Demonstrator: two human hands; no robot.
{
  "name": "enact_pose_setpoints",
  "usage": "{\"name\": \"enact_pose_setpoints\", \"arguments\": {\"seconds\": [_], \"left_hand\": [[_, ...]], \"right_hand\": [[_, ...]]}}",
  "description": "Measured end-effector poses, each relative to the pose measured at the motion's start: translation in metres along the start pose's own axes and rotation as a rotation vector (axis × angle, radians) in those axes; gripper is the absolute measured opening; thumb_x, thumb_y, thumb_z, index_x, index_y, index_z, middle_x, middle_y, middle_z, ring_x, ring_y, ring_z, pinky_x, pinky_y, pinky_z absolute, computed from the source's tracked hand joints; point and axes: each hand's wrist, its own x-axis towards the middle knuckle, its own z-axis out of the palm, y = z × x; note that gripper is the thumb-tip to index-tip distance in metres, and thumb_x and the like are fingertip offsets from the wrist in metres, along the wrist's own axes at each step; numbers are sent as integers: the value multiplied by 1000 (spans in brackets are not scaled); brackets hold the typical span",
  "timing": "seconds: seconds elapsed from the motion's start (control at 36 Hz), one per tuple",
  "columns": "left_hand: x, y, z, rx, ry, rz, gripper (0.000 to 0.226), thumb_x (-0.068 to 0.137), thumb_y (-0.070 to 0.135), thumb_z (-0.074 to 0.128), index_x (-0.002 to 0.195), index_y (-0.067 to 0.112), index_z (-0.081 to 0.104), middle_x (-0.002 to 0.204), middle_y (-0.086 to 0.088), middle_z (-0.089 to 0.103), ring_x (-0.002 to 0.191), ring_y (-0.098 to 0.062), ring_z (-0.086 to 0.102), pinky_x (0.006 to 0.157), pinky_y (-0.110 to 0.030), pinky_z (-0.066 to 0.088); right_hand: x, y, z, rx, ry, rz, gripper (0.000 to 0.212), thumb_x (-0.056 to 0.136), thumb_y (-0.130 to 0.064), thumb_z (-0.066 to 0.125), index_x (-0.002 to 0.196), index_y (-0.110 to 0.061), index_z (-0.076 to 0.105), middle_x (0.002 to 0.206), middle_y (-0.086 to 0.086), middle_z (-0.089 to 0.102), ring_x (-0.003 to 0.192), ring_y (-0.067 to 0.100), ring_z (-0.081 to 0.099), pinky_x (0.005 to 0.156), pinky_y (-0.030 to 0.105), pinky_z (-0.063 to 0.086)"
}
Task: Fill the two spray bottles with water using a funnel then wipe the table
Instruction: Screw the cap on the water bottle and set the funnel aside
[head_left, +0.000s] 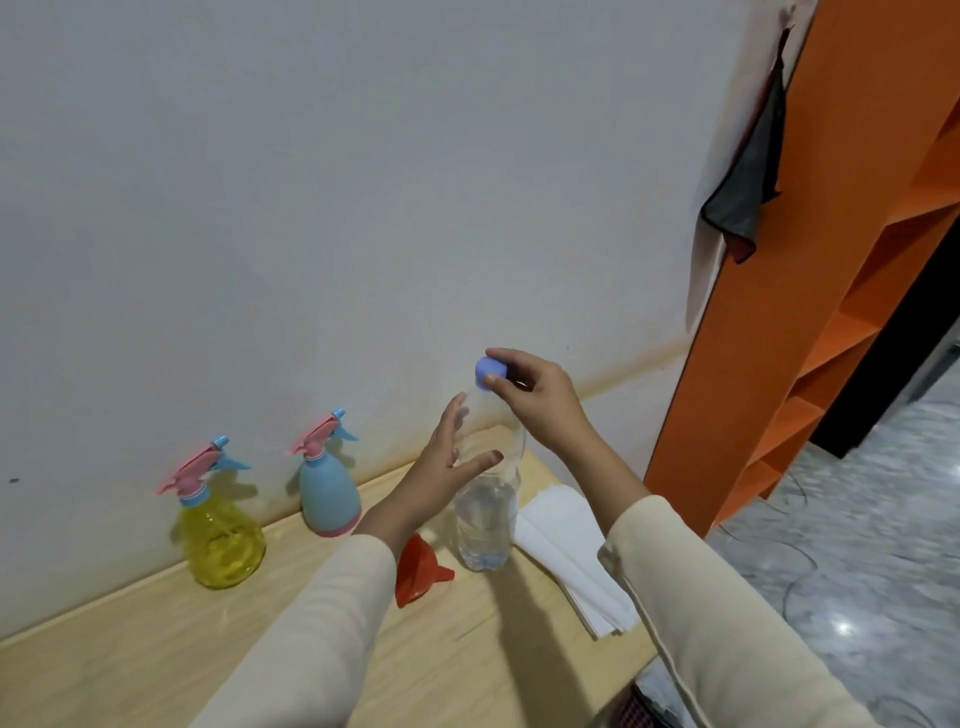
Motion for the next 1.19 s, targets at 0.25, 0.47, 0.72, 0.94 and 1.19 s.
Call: {"name": "enact_pose_setpoints", "arguments": {"seconds": [0.25, 0.47, 0.72, 0.94, 1.19], "left_hand": [[-2, 2, 1, 7, 10, -30, 89, 85, 34, 67, 148, 36, 4, 158, 2, 13, 143, -6, 13, 106, -24, 24], [-1, 9, 2, 0, -14, -48, 88, 84, 32, 67, 147, 36, 6, 158, 0, 13, 144, -12, 14, 108, -26, 24], [-6, 6, 3, 29, 54, -36, 89, 82, 38, 68, 147, 38, 8, 157, 1, 17, 143, -12, 17, 105, -25, 26], [-6, 5, 12, 89, 138, -12, 91, 84, 38, 67, 149, 36, 4, 157, 3, 17, 144, -9, 18, 110, -30, 26], [-43, -47, -2, 472, 47, -107, 101, 77, 67, 57, 149, 35, -7, 158, 16, -4, 143, -2, 4, 110, -26, 18]], "right_hand": [[0, -4, 11, -2, 269, 30, 30, 62, -26, 87, 85, -13, 73, 78, 0, 71, 76, 10, 66, 73, 20, 54], [8, 2, -9, 12, -168, 27, 32, 93, -23, 58, 123, -13, 58, 125, 0, 60, 113, 12, 56, 100, 24, 43], [4, 4, 1, 138, 85, 39, 33, 69, -18, 83, 99, -13, 72, 98, -2, 72, 92, 9, 67, 83, 15, 52], [0, 2, 13, -43, 269, -44, 29, 61, -32, 86, 78, -14, 71, 71, -1, 70, 70, 12, 64, 64, 18, 51], [0, 12, 18, -199, 337, -54, 34, 64, -55, 76, 76, -25, 64, 72, -11, 67, 76, 6, 63, 67, 34, 55]]}}
